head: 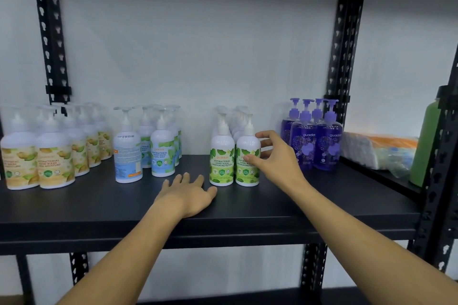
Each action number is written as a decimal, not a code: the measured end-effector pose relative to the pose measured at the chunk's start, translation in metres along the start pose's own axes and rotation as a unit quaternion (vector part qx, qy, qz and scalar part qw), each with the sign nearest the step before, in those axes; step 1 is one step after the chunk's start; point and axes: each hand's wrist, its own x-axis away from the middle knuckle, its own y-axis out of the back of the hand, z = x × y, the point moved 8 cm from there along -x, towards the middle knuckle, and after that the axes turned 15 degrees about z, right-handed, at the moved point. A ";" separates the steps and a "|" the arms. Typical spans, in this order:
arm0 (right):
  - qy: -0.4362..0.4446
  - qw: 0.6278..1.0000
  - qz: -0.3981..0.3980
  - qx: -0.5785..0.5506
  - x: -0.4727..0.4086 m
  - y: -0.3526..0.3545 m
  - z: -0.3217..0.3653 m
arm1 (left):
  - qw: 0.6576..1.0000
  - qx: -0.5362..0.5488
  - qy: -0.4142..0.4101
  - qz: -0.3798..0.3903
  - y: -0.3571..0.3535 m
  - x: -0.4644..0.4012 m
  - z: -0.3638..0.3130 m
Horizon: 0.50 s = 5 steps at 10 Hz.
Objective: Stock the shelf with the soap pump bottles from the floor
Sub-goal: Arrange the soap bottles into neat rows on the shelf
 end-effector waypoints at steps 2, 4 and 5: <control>0.005 1.000 0.003 -0.001 -0.001 0.000 0.002 | 1.000 -0.001 0.000 -0.003 0.000 0.000 0.000; 0.010 1.000 0.008 -0.007 -0.001 -0.001 0.001 | 1.000 -0.002 -0.001 -0.003 0.000 0.000 -0.001; 0.012 1.000 0.011 -0.011 -0.002 -0.002 0.000 | 1.000 -0.002 0.000 -0.005 0.000 0.000 0.000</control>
